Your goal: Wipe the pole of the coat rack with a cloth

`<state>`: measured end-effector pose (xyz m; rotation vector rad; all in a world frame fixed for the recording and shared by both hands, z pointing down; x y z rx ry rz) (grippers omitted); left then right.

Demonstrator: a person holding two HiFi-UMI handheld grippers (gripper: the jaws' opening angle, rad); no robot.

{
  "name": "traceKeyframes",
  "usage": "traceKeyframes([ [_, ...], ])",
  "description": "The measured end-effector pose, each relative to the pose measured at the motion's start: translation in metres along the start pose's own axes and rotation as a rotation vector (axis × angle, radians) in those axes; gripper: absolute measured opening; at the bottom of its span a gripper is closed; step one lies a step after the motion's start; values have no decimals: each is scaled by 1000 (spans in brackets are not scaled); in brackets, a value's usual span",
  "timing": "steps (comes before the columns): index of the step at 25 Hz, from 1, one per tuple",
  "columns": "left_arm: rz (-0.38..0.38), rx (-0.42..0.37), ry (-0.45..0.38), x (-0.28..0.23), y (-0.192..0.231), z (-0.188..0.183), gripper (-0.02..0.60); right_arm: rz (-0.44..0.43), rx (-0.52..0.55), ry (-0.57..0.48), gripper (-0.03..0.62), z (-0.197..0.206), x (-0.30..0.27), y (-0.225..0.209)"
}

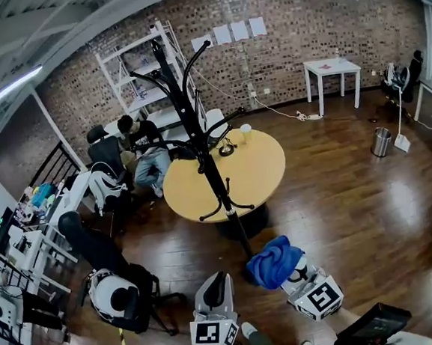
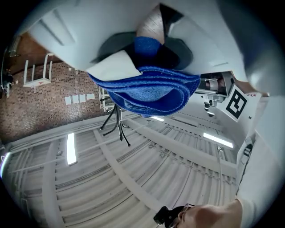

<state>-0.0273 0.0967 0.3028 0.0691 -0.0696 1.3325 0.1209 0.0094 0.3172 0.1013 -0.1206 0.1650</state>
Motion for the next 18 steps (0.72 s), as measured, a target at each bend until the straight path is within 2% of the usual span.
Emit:
traceKeyframes([
  [4,16,-11,17,26,-21,9,40,6,-31,27,97,-7,30,12],
  [8,12,-15,9,42,-37,0,40,14,-74,17,97,-16,53,18],
  [18,24,-21,7,74,-64,8,41,9,-91,20,97,-12,93,41],
])
Point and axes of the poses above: the fingertips, and each gripper's own axes: x backward along the fingers, y to its left, z out of its underside, the point moved 5 cm from there along x, backward along the fingers, and after that the axes turned 14 degrees about -z, right-handed, at the moved point
